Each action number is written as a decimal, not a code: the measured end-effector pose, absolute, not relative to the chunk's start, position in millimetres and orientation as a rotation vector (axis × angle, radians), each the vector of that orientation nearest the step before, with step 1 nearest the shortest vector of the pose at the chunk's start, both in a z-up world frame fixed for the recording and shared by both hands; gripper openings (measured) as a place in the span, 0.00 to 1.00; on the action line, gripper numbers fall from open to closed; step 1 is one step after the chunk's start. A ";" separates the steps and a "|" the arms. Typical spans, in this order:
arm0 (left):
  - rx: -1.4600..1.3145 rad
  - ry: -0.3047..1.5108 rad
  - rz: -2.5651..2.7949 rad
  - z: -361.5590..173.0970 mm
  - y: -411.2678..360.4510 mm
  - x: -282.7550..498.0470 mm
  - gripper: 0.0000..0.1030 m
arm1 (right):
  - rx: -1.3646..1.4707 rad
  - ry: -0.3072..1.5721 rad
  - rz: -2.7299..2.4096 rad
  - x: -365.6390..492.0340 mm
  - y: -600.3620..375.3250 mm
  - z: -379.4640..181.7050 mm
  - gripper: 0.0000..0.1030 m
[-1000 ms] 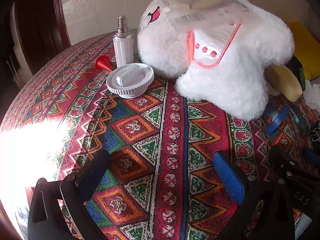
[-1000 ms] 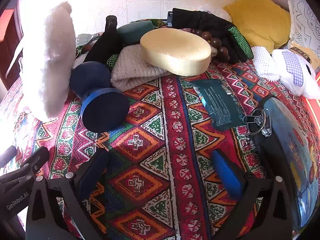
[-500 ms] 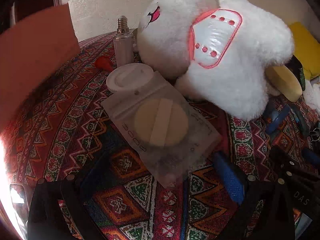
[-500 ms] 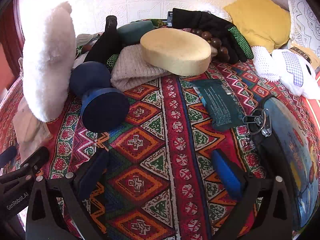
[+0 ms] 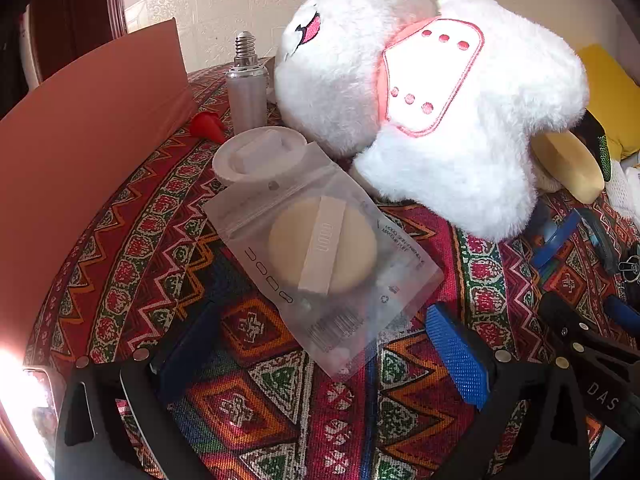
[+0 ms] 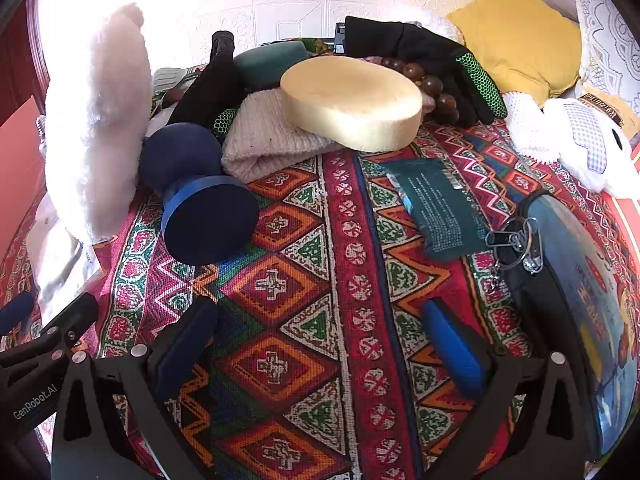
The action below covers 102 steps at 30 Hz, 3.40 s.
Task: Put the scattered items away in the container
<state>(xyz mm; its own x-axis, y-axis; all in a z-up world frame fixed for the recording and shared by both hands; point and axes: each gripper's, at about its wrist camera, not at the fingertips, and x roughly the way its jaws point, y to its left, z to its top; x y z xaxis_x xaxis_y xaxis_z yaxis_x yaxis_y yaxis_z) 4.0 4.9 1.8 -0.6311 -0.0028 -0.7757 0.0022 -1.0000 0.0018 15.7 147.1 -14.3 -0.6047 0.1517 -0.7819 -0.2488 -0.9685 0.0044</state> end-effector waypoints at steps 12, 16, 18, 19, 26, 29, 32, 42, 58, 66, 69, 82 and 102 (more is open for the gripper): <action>1.348 -0.001 -2.835 1.9 4.4 3.5 1.00 | -1.263 0.165 2.625 15.7 147.3 -14.2 0.99; 1.349 -0.001 -2.834 1.8 4.3 3.4 1.00 | -1.263 0.165 2.624 15.6 147.4 -14.3 0.99; 1.349 -0.001 -2.835 1.8 4.2 3.3 1.00 | -1.262 0.165 2.624 15.6 147.2 -14.1 0.99; 1.349 -0.001 -2.834 1.8 4.2 3.3 1.00 | -1.262 0.165 2.624 15.6 147.4 -14.2 0.99; 1.349 -0.001 -2.834 1.8 4.2 3.4 1.00 | -1.262 0.165 2.624 15.6 147.3 -14.1 0.99; 1.349 -0.001 -2.834 1.8 4.0 3.3 1.00 | -1.263 0.165 2.624 15.5 147.6 -14.3 0.99; 1.349 -0.001 -2.834 1.8 4.0 3.3 1.00 | -1.262 0.165 2.624 15.5 147.6 -14.3 0.99; 1.349 -0.001 -2.834 1.8 3.9 3.2 1.00 | -1.262 0.165 2.624 15.6 147.5 -14.1 0.99; 1.350 0.000 -2.834 1.9 3.4 3.9 1.00 | -1.263 0.165 2.624 15.8 148.0 -15.0 0.99; 1.349 -0.002 -2.834 1.7 3.4 4.1 1.00 | -1.262 0.164 2.624 15.8 147.8 -15.0 0.99; 1.349 -0.003 -2.833 1.7 3.7 4.7 1.00 | -1.262 0.164 2.624 15.8 147.9 -15.1 0.99; 1.349 -0.002 -2.834 2.2 4.6 6.3 1.00 | -1.262 0.163 2.624 15.8 147.9 -15.2 0.99; 1.353 -0.002 -2.832 -3.1 -1.6 1.7 1.00 | -1.259 0.161 2.625 12.2 150.5 -16.5 0.99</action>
